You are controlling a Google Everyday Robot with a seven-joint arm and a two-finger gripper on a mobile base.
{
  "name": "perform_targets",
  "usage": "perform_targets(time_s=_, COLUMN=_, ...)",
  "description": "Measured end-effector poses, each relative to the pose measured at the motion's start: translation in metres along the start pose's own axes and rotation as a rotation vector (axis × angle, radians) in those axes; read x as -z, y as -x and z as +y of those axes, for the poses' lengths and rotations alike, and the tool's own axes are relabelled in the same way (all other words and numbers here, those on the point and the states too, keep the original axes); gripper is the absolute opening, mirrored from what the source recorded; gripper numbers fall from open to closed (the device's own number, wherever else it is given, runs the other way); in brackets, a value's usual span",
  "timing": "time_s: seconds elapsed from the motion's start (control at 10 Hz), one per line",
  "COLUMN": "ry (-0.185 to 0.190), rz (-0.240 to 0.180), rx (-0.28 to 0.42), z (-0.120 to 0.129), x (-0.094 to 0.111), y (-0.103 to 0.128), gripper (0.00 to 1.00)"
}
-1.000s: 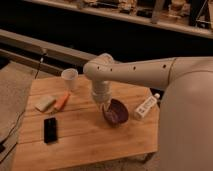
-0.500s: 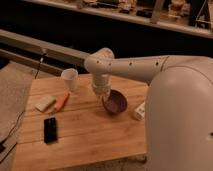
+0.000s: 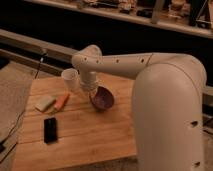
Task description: Drag the ceramic bowl in a circle
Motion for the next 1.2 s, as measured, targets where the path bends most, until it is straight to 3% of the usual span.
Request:
perform_targets(time_s=0.2, ry=0.034, rz=0.01, rx=0.032, z=0.022, x=-0.002, y=-0.009, gripper=0.0)
perform_targets(time_s=0.5, ry=0.081, rz=0.049, rx=0.083, z=0.05, x=-0.001, y=-0.042, gripper=0.0)
perform_targets(time_s=0.7, ry=0.123, rz=0.086, rx=0.11, z=0.06, x=0.008, y=-0.079, gripper=0.0)
perform_targets(time_s=0.9, ry=0.128, rz=0.102, rx=0.108, z=0.05, x=0.015, y=-0.099, gripper=0.0)
perform_targets(time_s=1.2, ry=0.072, rz=0.124, rx=0.048, z=-0.005, x=0.022, y=-0.108, gripper=0.0)
